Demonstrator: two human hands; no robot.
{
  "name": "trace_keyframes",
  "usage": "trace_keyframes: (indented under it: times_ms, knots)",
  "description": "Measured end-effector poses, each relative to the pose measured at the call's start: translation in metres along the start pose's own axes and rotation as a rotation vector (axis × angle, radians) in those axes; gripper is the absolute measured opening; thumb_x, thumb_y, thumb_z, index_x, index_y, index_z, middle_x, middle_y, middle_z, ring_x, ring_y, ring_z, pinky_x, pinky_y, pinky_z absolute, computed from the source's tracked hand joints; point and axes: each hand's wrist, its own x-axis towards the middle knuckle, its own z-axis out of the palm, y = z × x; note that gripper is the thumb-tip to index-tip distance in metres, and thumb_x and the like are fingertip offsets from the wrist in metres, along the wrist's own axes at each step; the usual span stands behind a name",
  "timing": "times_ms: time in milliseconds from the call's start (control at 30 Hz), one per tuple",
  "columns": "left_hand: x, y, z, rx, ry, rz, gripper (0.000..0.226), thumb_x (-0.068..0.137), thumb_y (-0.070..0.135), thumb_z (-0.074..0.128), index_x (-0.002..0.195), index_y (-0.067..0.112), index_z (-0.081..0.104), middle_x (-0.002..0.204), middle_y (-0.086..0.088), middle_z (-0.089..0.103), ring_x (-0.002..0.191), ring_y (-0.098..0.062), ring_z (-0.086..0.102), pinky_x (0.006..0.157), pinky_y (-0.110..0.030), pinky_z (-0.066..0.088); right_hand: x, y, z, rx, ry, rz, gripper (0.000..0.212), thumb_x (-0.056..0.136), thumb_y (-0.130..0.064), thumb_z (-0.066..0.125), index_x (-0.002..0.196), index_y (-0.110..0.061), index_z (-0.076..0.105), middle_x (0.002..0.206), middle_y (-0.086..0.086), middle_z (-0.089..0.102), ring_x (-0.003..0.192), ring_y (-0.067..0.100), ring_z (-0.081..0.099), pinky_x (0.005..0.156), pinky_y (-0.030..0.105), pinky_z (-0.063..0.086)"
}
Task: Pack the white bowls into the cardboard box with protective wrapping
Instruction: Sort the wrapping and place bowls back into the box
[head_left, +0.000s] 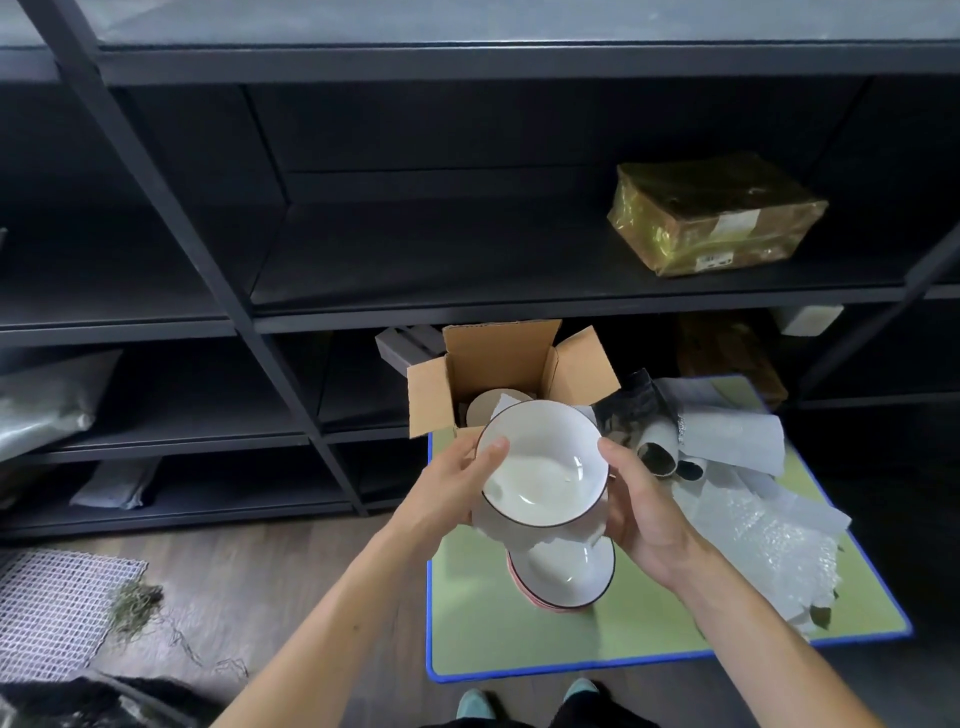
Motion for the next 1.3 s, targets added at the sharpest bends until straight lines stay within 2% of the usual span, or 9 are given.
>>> trace_keyframes:
  times_ms: [167,367,433,533,733,1000,1133,1200,1300]
  knots:
    - [0.01,-0.002,-0.006,0.065,0.086,0.021,0.033,0.086,0.058,0.05,0.105,0.036,0.066,0.099,0.001,0.072,0.095,-0.025,0.069,0.084,-0.055,0.058,0.011,-0.004,0.006,-0.174,0.032,0.01,0.037,0.105,-0.038,0.038,0.117,-0.025,0.07,0.116,0.003,0.073,0.1,0.015,0.07,0.072,0.034,0.055]
    - [0.03,0.012,-0.017,0.154,0.172,0.04,0.042,0.09,0.051,0.042,0.106,0.016,0.062,0.102,-0.018,0.064,0.081,-0.03,0.064,0.079,-0.054,0.056,0.037,-0.028,0.013,-0.388,0.017,0.008,0.037,0.106,-0.033,0.038,0.104,-0.02,0.072,0.087,-0.007,0.075,0.074,0.003,0.067,0.059,0.02,0.051]
    - [0.04,0.019,-0.022,0.172,0.204,0.04,0.041,0.093,0.047,0.042,0.108,0.015,0.062,0.102,-0.017,0.066,0.089,-0.033,0.066,0.078,-0.051,0.057,0.052,-0.038,0.013,-0.445,0.028,-0.01,0.037,0.105,-0.032,0.04,0.095,-0.02,0.073,0.079,-0.009,0.073,0.069,0.005,0.067,0.061,0.022,0.052]
    - [0.054,0.031,-0.029,0.208,0.234,0.02,0.039,0.093,0.05,0.04,0.107,0.023,0.064,0.099,-0.01,0.069,0.091,-0.029,0.067,0.08,-0.05,0.058,0.076,-0.052,0.012,-0.515,0.03,-0.038,0.034,0.103,-0.035,0.043,0.097,-0.025,0.075,0.094,-0.006,0.075,0.084,0.012,0.069,0.076,0.03,0.056]
    - [0.097,0.058,-0.041,0.29,0.246,0.025,0.046,0.09,0.043,0.039,0.106,0.005,0.06,0.105,-0.02,0.063,0.078,-0.032,0.069,0.071,-0.055,0.06,0.125,-0.081,0.015,-0.59,0.069,-0.066,0.029,0.102,-0.013,0.041,0.111,0.008,0.06,0.106,0.032,0.061,0.086,0.029,0.063,0.06,0.03,0.06]
    - [0.156,0.058,-0.035,0.532,0.225,-0.163,0.028,0.091,0.026,0.037,0.111,0.021,0.056,0.097,-0.001,0.062,0.094,-0.024,0.062,0.086,-0.044,0.056,0.179,-0.079,0.008,-0.804,0.132,0.043,0.03,0.094,-0.006,0.039,0.112,-0.017,0.061,0.109,0.003,0.058,0.096,0.021,0.063,0.061,0.032,0.062]
    - [0.177,0.043,-0.03,0.765,0.29,-0.214,0.023,0.083,0.018,0.04,0.102,0.019,0.054,0.081,0.008,0.054,0.073,-0.012,0.051,0.056,-0.024,0.038,0.217,-0.056,-0.01,-1.004,0.187,0.07,0.03,0.072,-0.015,0.04,0.093,-0.027,0.058,0.101,0.0,0.061,0.092,0.022,0.063,0.066,0.043,0.063]
    - [0.182,0.033,-0.026,0.805,0.338,-0.225,0.018,0.085,0.024,0.042,0.098,0.023,0.053,0.079,0.013,0.052,0.067,-0.005,0.047,0.051,-0.021,0.03,0.217,-0.059,0.004,-1.123,0.13,0.12,0.03,0.081,-0.008,0.042,0.107,-0.017,0.053,0.098,0.009,0.06,0.092,0.03,0.062,0.076,0.051,0.06]
    - [0.182,0.031,-0.02,0.794,0.425,-0.219,0.016,0.093,0.031,0.045,0.094,0.024,0.059,0.085,0.007,0.062,0.072,-0.007,0.059,0.05,-0.022,0.042,0.224,-0.055,0.013,-1.242,0.116,0.201,0.034,0.094,-0.002,0.041,0.127,-0.002,0.044,0.11,0.017,0.061,0.102,0.034,0.06,0.074,0.037,0.048]
